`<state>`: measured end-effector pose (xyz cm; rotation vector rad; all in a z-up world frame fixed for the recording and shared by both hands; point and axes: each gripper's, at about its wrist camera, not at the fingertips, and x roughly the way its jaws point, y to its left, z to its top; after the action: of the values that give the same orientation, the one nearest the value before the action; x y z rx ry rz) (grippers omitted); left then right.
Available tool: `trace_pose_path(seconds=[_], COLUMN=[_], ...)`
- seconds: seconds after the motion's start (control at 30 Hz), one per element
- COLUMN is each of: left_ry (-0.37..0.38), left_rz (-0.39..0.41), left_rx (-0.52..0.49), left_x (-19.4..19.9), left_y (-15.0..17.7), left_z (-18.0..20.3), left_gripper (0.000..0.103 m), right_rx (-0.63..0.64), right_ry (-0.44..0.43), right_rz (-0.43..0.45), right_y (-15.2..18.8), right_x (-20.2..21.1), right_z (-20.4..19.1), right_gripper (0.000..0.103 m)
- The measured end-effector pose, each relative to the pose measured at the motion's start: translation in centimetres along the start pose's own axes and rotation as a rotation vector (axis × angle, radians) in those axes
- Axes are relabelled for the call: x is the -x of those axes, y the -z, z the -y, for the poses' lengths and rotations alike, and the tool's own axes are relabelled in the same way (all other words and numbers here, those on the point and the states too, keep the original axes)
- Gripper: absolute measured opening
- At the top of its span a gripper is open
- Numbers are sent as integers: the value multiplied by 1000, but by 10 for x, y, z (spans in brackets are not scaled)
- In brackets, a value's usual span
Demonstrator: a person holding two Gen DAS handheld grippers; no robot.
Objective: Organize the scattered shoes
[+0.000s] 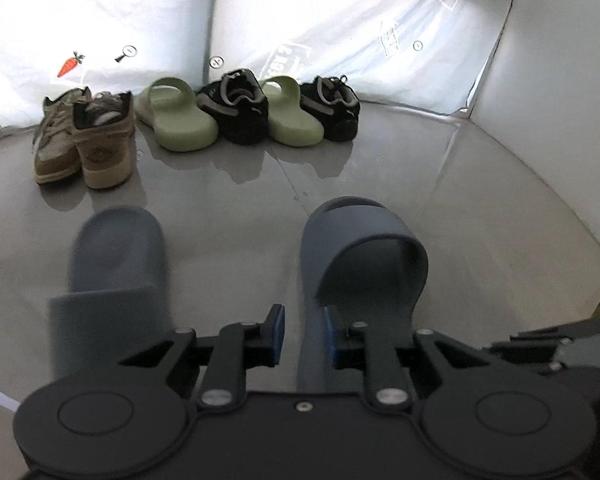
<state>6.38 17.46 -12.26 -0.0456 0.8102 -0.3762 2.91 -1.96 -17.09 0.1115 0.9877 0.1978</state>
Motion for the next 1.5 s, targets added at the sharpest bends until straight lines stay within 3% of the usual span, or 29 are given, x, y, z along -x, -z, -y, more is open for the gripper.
trace_pose_path(seconds=[0.2,0.43,0.53,0.67,0.87,1.03,1.13,1.2,1.23,1.3,1.43,1.5], left_ry=[-11,-38,-56,-75,-120,-158,-173,-177,-178,-178,-171,-181], left_rz=[25,42,62,73,87,90,100,104,104,101,92,92], left_rx=[38,56,95,128,144,171,182,197,204,215,218,209], left_x=[11,22,25,25,30,30,28,25,24,20,15,14], left_y=[-3,-2,-4,-7,-8,-10,-15,-18,-18,-20,-22,-23], left_z=[-21,-33,-39,-42,-44,-48,-50,-52,-53,-54,-50,-47], left_gripper=[21,21,21,21,21,21,21,21,21,21,21,22], right_rx=[-117,-144,-79,60,117,149,152,134,126,121,11,-71], right_ry=[15,-31,-39,-59,-91,-140,-182,-208,-212,-172,-71,-99], right_rz=[11,18,20,-43,-52,-8,47,161,215,265,285,266], right_y=[-25,-54,-56,-50,-67,-94,-110,-118,-121,-125,-137,-140], right_x=[-23,-45,-36,-36,-60,-87,-81,-55,-43,-33,-36,-50], right_z=[-15,-29,-38,-49,-66,-76,-68,-46,-35,-17,40,66], right_gripper=[10,10,10,10,10,10,14,36,41,58,58,58])
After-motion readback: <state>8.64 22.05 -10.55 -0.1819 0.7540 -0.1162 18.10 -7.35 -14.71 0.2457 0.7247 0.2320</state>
